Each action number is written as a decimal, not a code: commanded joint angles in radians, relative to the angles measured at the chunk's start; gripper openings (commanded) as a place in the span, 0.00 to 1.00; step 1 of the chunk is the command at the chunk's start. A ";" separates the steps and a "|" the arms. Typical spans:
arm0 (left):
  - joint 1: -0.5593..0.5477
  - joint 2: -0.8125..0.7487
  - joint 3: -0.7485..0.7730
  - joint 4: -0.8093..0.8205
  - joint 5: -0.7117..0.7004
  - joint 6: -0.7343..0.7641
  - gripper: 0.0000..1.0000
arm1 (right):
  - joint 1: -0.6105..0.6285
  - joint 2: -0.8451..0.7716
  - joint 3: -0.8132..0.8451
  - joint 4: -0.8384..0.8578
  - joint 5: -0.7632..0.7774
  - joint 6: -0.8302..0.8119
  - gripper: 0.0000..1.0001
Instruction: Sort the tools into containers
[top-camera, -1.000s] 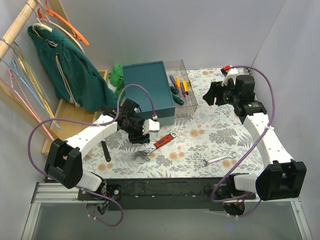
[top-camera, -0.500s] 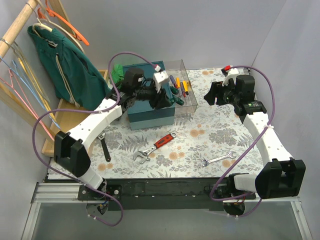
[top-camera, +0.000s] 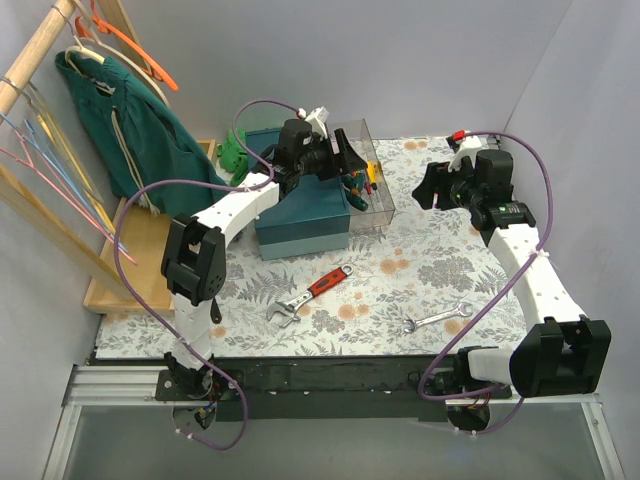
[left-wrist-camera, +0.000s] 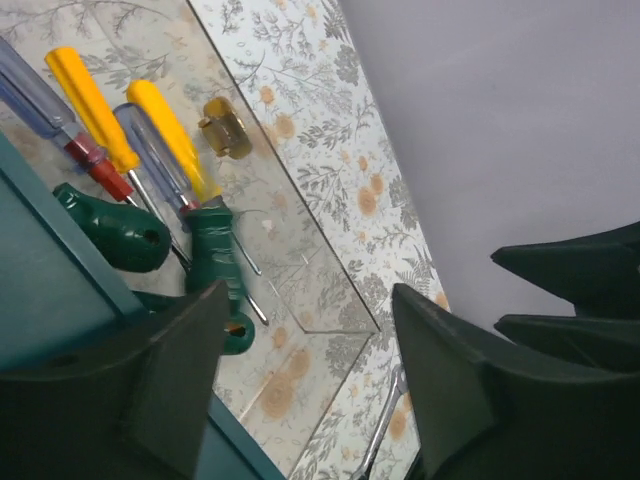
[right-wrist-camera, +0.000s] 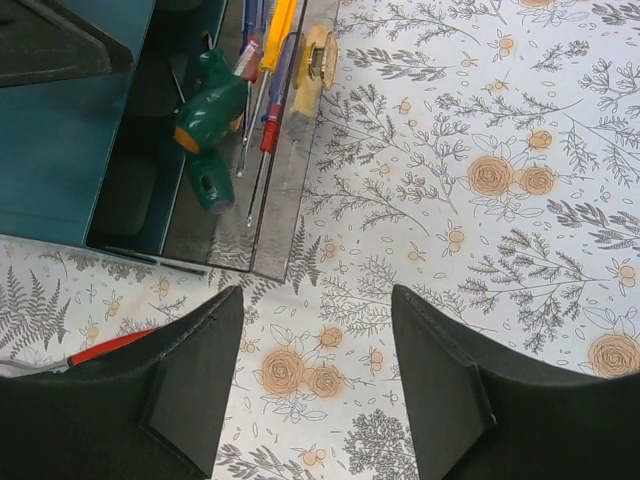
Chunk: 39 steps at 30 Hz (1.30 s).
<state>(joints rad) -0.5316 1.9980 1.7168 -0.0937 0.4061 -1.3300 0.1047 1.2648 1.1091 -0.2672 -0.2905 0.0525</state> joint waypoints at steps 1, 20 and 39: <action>0.007 -0.033 0.063 0.045 -0.015 -0.058 0.74 | -0.017 -0.022 0.003 0.023 0.005 -0.005 0.68; 0.051 -0.461 -0.284 -0.147 -0.011 0.514 0.97 | -0.033 0.063 0.023 0.003 -0.039 -0.069 0.68; 0.200 -0.452 -0.356 -0.376 -0.107 0.842 0.00 | -0.036 0.577 0.419 0.126 -0.076 0.102 0.28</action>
<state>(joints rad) -0.3603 1.5227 1.3251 -0.4431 0.3168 -0.5610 0.0776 1.7649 1.4311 -0.2050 -0.3195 0.0883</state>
